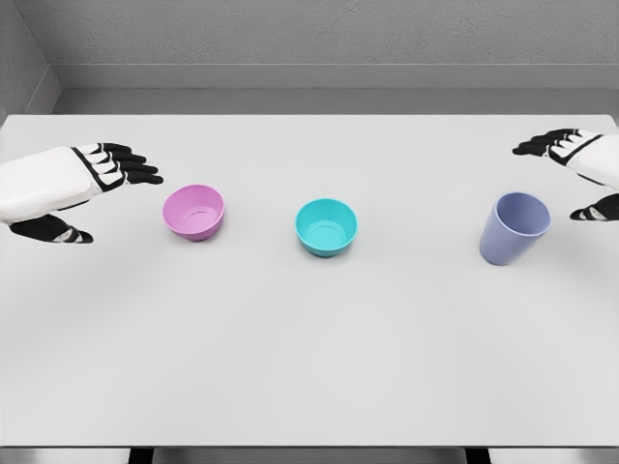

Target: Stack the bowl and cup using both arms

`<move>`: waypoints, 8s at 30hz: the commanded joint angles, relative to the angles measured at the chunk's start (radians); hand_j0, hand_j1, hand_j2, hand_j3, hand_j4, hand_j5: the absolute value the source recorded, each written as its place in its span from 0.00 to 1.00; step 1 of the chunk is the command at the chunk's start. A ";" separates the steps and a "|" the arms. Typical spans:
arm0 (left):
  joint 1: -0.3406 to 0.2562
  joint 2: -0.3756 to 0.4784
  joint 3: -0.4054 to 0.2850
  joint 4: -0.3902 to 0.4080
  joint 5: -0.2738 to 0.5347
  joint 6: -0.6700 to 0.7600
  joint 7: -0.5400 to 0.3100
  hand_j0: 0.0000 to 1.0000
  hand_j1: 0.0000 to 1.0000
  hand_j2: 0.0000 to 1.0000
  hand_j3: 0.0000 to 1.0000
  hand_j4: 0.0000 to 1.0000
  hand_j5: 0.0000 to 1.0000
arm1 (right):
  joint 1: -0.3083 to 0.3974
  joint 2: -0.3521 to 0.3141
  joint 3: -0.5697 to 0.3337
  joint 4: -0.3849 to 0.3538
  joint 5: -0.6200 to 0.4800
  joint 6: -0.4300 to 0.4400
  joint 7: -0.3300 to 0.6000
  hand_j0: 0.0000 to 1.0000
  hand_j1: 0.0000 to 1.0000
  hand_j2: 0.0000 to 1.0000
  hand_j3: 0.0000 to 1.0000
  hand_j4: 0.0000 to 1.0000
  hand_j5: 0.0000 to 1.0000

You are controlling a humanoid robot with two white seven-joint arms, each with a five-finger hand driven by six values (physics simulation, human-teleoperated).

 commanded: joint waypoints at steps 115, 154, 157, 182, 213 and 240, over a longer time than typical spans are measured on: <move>-0.683 -0.179 -0.884 0.498 0.020 0.003 -0.001 1.00 1.00 1.00 1.00 1.00 1.00 | -0.249 -0.120 0.424 -0.030 -0.067 0.002 0.000 1.00 1.00 1.00 1.00 1.00 1.00; -0.676 -0.265 -0.878 0.619 -0.031 0.003 -0.001 1.00 1.00 1.00 1.00 1.00 1.00 | -0.250 -0.098 0.450 -0.027 -0.079 0.002 0.000 1.00 1.00 1.00 1.00 1.00 1.00; -0.676 -0.265 -0.878 0.619 -0.031 0.003 -0.001 1.00 1.00 1.00 1.00 1.00 1.00 | -0.250 -0.098 0.451 -0.027 -0.079 0.002 0.000 1.00 1.00 1.00 1.00 1.00 1.00; -0.669 -0.279 -0.875 0.639 -0.042 0.003 -0.001 1.00 1.00 1.00 1.00 1.00 1.00 | -0.255 -0.057 0.456 0.011 -0.072 0.002 0.001 1.00 1.00 1.00 1.00 1.00 1.00; -0.669 -0.277 -0.862 0.637 -0.037 0.003 -0.001 0.85 0.85 0.85 0.85 0.85 0.85 | -0.255 -0.041 0.470 0.019 -0.067 0.002 0.001 1.00 1.00 1.00 1.00 1.00 1.00; -0.667 -0.273 -0.810 0.568 -0.037 0.003 -0.001 0.79 0.79 0.79 0.79 0.79 0.79 | -0.258 -0.029 0.476 0.054 -0.064 0.002 0.003 1.00 1.00 1.00 1.00 1.00 1.00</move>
